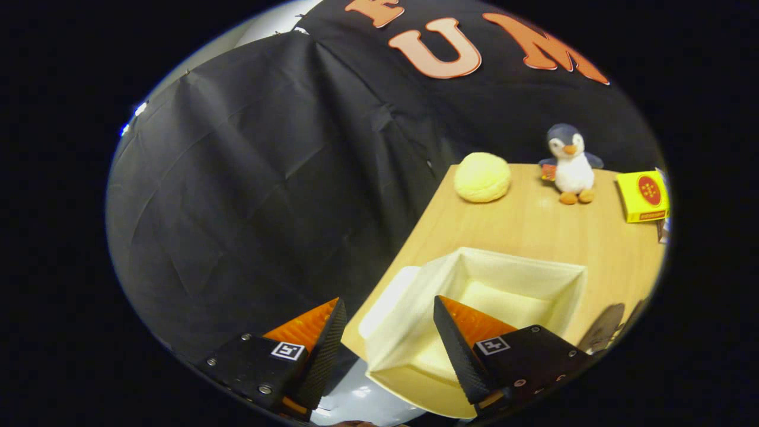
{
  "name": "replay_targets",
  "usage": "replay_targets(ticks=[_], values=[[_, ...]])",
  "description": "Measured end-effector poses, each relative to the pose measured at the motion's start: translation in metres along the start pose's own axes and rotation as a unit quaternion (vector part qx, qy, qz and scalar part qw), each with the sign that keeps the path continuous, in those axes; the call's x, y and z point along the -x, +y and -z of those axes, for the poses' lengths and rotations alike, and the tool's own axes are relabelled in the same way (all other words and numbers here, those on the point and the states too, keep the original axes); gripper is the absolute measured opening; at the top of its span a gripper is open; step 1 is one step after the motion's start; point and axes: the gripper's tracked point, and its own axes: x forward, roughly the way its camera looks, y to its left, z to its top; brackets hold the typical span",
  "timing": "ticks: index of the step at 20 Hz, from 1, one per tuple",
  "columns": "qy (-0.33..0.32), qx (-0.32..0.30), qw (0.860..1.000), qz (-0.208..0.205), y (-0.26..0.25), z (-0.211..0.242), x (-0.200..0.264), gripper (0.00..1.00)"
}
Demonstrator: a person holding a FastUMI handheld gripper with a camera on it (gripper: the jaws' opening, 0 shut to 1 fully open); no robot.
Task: Open the storage box then place both shoes into the box .Put the left shoe in first, then the right shoe, with the right side of both shoes facing outward in a uniform manner.
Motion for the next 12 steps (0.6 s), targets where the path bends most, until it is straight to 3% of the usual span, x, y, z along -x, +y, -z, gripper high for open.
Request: replay_targets(ticks=[6, 12], values=[[-0.033, 0.011, 0.994, 0.102, -0.068, 0.000, 0.017, 0.92], [-0.001, -0.027, 0.981, 0.191, -0.137, 0.039, 0.045, 0.92]])
